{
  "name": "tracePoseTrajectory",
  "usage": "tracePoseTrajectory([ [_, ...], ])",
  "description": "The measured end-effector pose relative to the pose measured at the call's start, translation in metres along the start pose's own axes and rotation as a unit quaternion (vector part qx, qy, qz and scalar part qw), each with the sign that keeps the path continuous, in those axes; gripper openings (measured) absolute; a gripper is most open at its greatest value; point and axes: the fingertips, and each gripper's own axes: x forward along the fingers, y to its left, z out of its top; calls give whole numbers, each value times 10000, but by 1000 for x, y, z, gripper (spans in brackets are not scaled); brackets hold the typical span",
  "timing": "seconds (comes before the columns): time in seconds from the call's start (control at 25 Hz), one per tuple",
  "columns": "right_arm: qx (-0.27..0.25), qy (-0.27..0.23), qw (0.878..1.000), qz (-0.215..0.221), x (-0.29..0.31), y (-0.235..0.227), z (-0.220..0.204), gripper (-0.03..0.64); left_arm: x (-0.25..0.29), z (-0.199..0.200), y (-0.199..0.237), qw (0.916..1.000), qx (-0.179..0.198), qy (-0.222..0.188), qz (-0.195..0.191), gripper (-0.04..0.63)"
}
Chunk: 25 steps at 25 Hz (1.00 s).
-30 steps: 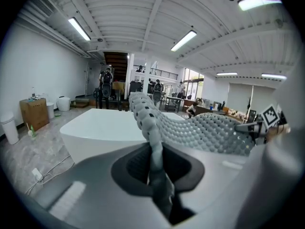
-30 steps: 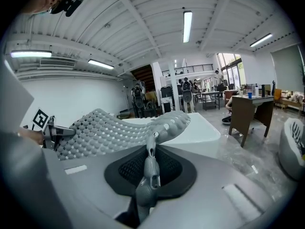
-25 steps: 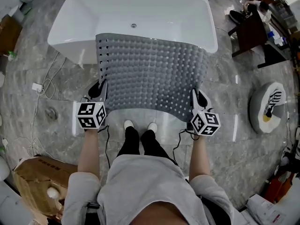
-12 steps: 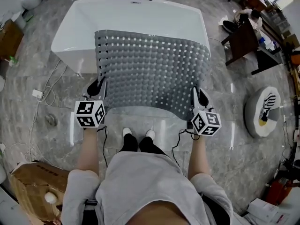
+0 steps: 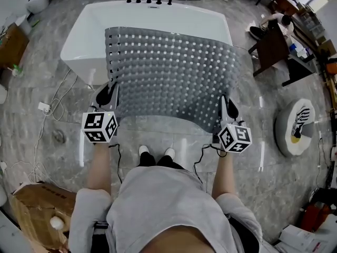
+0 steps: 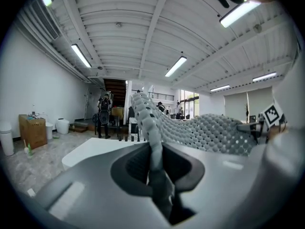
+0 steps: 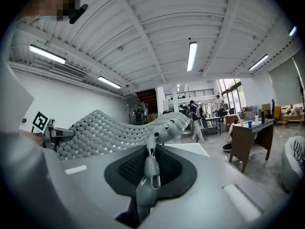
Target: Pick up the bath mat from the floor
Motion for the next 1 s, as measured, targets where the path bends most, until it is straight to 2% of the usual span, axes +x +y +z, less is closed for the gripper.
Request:
tracePoseTrajectory([
  [0.48, -132, -351, 9993, 64, 4, 5, 33, 41, -8, 28, 1, 9994, -9, -327, 90, 49],
  [1.0, -276, -489, 9984, 113, 5, 7, 41, 44, -9, 38, 2, 9986, 29, -500, 144, 54],
])
